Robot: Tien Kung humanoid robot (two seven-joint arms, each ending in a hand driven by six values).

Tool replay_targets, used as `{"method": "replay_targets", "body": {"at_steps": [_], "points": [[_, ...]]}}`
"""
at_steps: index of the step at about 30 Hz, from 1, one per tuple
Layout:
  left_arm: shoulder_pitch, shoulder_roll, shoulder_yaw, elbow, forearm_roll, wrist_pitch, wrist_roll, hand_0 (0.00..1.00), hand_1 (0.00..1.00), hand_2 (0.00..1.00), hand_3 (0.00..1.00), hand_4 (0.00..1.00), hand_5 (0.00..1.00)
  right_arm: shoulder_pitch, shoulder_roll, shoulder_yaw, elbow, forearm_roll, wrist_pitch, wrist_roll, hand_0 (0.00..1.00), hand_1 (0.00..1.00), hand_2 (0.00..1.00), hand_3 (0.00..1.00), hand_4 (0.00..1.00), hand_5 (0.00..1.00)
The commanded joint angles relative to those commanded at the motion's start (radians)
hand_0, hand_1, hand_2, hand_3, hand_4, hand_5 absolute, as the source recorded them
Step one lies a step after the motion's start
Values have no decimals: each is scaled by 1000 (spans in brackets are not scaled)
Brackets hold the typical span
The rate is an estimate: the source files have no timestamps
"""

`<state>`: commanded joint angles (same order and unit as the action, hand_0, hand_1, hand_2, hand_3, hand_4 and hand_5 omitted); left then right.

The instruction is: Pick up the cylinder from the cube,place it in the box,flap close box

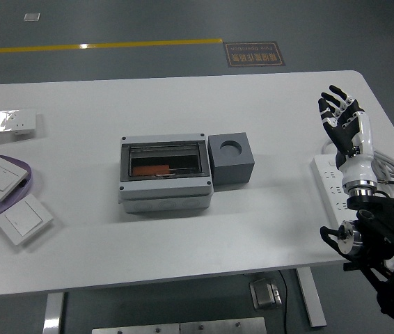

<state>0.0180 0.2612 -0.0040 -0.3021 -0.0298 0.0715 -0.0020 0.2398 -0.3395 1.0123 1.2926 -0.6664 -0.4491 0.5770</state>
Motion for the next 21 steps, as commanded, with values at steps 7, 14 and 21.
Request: {"method": "replay_targets", "body": {"at_steps": [7, 14, 21], "points": [[-1, 5, -1, 0, 3, -1, -3, 614, 627, 604, 630, 707, 237, 0, -6, 12, 44, -46, -9, -12, 776, 703, 688, 705, 777, 325], [-10, 13, -9, 1, 14, -1, -1, 614, 627, 604, 630, 707, 237, -7, -14, 29, 59, -82, -17, -29, 777, 702, 687, 699, 778, 329], [-17, 14, -8, 1, 15, -2, -1, 614, 627, 604, 630, 707, 238, -15, -19, 39, 65, -93, -19, -36, 776, 700, 685, 696, 779, 333]]}}
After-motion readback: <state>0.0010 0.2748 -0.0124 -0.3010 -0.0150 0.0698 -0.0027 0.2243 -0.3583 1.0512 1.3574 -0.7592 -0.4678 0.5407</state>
